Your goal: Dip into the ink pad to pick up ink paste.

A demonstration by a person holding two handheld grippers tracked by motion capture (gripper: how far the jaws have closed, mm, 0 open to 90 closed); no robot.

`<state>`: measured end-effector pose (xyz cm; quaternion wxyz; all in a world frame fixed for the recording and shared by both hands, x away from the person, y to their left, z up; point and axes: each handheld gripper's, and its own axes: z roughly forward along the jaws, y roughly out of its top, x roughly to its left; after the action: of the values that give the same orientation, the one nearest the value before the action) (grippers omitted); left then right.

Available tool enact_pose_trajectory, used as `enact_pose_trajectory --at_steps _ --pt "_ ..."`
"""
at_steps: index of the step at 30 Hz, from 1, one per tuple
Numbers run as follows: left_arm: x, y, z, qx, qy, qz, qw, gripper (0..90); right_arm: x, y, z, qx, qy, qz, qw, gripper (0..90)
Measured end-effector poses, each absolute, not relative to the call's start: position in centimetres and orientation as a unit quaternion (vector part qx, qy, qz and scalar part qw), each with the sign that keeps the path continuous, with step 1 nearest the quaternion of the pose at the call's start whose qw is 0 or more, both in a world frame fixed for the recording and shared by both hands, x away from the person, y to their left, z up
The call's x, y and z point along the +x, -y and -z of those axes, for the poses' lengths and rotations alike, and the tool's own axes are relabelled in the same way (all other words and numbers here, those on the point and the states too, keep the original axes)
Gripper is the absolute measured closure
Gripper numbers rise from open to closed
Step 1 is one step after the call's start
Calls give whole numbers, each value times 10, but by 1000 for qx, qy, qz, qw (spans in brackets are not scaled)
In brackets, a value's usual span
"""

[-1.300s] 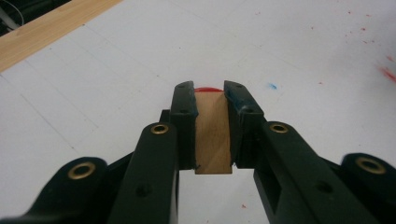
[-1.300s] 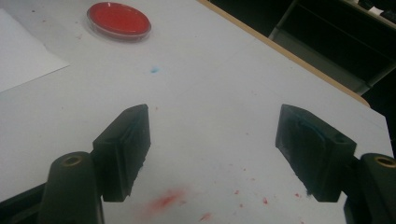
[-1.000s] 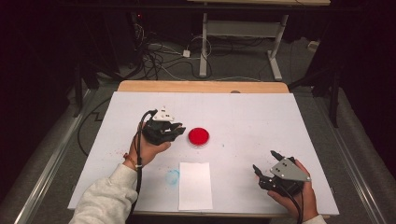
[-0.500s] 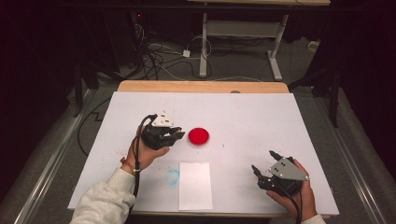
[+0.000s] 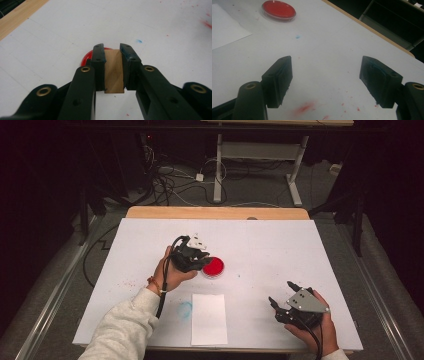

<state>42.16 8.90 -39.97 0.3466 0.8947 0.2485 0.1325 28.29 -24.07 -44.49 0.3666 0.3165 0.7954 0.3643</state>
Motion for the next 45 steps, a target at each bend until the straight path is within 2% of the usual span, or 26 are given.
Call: enact_pose_trajectory --at_steps 14,34,45 --pt "444 -69 427 909 -254 -101 314 738 280 241 446 312 -801 -361 363 268" --pt "456 -57 453 915 -265 -96 290 738 280 241 448 309 -806 -356 358 268" --pt "456 -61 458 908 -267 -96 309 739 280 240 448 307 -808 -354 357 268"
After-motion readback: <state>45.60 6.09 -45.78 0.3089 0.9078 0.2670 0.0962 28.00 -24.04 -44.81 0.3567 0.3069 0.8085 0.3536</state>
